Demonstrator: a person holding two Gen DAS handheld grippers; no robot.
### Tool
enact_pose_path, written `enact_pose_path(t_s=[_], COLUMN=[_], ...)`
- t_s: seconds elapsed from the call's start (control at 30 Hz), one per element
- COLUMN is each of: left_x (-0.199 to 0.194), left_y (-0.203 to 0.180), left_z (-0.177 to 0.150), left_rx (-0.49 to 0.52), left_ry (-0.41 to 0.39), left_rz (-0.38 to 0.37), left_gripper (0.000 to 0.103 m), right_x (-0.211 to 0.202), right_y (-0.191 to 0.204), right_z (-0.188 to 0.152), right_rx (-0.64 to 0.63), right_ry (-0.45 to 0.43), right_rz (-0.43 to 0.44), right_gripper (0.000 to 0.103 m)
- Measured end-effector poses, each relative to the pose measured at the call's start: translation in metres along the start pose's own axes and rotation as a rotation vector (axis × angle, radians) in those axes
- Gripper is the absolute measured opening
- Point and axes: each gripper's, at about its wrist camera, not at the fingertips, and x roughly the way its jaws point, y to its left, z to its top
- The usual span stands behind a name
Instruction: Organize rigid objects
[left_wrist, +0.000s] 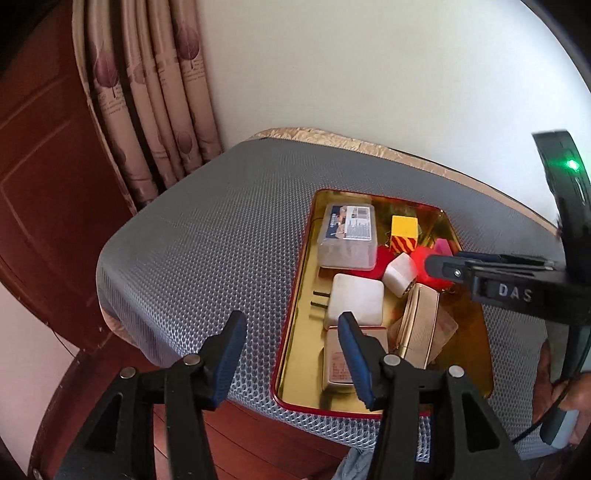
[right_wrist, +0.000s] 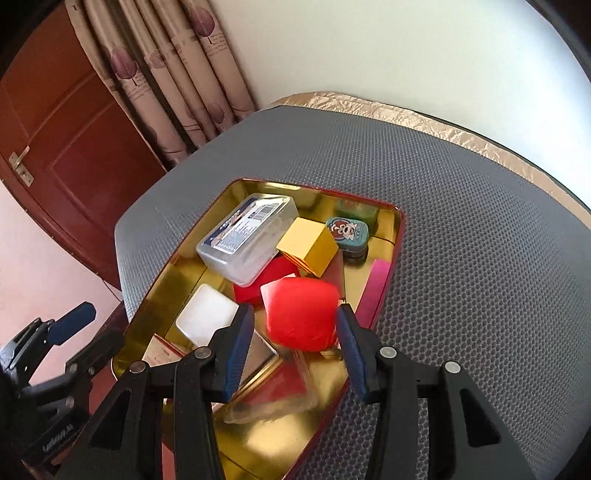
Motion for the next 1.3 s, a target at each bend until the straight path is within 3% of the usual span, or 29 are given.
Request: enact_pose_path(t_s=[0.1,0.17,0.27,0.33,0.4,0.53,0.6,0.93,1.3], left_x=[0.001,0.004,0.005,0.003,0.000,-0.013,-0.021,-0.039,-0.061], left_y=[-0.001,0.001,0.004,0.002,-0.001,-0.009,-0.013,-0.001,-0.015], left_z=[0.000,0.000,-0.001,-0.001,-0.003,-0.010,-0.016,-0.035,-0.040], left_rx=[0.015,0.004,-0.015,-0.011,0.000,0.028,0.043,0.001,0.058], left_ry=[0.000,0.011,0.019,0.015,0.013,-0.011,-0.024,-0.027,-0.132], left_rz=[0.006,-0.009,-0.052,-0.059,-0.052,-0.052,-0.034,-0.056,-0.027], left_gripper=[0.054,0.054,0.054,0.054,0.054,0.054,0.054,0.054,0.054], right_x=[-0.010,-0.028,-0.057,-0.075,-0.090,-0.097,-0.097,-0.131,-0.143], right_y=[0.007,0.015,0.032,0.046,0.062,0.081,0.083,0.088,0.088], right_z=[-0.001,-0.006,-0.018,-0.029,-0.042,-0.056,-0.062,-0.091,-0.106], right_rx=[-0.013,-0.013,-0.038,-0.057,-0.084,-0.133,-0.125,-0.103,-0.054], right_ry=[-0.044,-0.104,-0.216,-0.294,-0.378,-0.430,-0.418,-0.485,-0.496], right_rz=[-0.044,-0.065,-0.136,-0.204,-0.280,-0.450,-0.485,-0.492,-0.500], right_gripper=[0.044,0.050,0.074,0.096,0.101,0.101,0.101,0.101,0.101])
